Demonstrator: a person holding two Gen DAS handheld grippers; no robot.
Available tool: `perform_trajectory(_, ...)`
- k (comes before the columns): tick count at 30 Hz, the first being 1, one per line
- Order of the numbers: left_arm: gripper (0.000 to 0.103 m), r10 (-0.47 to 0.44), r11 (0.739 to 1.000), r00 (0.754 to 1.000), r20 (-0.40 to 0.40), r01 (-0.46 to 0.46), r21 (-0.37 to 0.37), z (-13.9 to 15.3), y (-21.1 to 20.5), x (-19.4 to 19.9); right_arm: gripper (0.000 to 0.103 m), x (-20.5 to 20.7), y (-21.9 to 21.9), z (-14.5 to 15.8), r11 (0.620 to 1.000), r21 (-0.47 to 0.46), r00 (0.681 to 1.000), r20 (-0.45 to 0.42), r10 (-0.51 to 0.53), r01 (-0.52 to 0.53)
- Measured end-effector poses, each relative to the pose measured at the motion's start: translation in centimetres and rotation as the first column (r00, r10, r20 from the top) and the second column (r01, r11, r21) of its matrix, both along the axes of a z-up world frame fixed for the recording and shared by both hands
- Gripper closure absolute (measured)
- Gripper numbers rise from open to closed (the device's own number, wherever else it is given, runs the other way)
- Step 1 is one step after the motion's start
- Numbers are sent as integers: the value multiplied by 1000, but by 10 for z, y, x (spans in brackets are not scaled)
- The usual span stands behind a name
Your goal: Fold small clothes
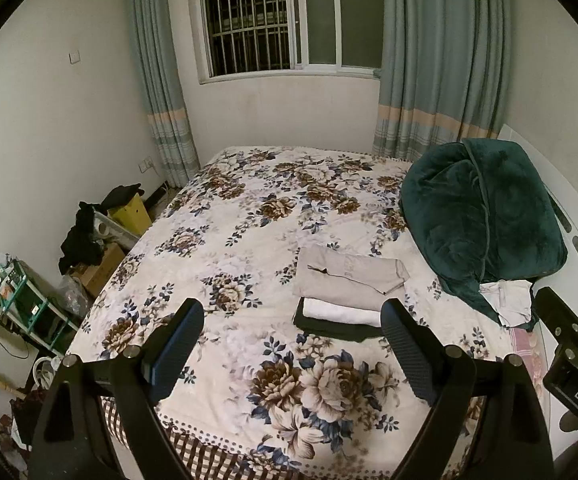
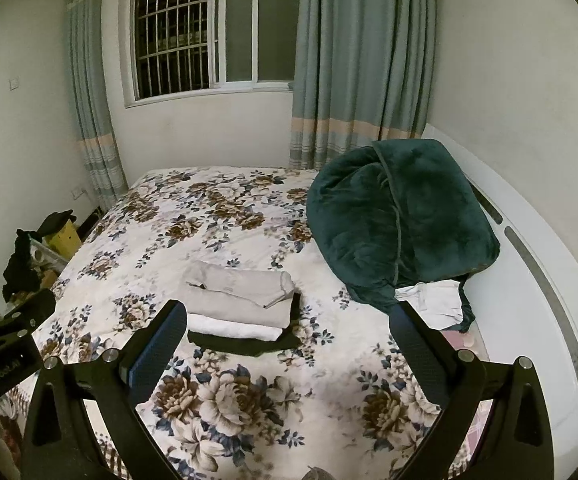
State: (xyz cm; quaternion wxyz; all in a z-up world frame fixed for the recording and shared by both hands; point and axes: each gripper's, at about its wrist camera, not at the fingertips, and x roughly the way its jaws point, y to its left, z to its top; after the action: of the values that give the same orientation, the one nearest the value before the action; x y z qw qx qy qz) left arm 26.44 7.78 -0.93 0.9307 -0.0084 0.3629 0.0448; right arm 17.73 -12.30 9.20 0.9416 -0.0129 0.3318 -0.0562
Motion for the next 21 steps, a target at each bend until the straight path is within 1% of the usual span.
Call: perform_trajectory(21, 13, -1, 1000, 1000, 1, 1, 1, -1, -2, -2, 0, -10, 2, -3, 1000, 14, 1000, 5, 16, -16)
